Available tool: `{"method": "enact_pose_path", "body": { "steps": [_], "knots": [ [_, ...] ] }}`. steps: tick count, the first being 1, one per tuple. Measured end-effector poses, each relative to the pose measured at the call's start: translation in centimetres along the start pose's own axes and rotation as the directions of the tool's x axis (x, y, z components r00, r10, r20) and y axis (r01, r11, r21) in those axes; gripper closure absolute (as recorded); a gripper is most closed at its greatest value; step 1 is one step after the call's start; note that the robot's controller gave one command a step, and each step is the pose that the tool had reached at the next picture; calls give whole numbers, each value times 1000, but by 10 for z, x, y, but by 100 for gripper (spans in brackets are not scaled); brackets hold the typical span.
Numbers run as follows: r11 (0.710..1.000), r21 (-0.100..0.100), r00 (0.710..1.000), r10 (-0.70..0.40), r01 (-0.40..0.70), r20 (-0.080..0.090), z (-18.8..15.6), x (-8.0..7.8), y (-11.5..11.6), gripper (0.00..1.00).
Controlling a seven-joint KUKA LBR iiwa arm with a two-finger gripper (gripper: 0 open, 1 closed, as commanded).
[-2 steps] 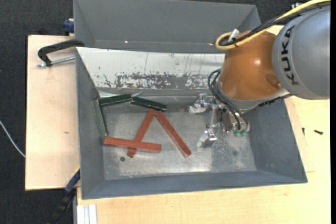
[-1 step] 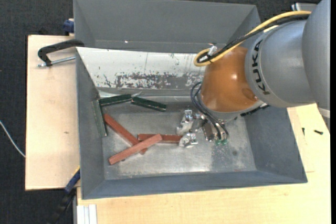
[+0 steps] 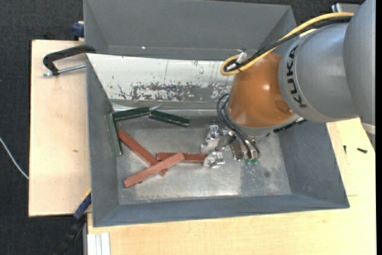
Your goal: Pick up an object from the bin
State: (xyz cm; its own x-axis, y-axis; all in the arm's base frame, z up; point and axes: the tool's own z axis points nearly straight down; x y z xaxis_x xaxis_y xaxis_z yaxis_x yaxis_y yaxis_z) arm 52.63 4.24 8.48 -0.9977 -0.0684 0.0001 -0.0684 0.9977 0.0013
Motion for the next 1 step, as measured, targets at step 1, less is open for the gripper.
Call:
{"method": "enact_pose_path", "body": {
  "steps": [1],
  "knots": [
    [997,3,997,-83,83,12,-165,-54,-28,100]
  ]
}}
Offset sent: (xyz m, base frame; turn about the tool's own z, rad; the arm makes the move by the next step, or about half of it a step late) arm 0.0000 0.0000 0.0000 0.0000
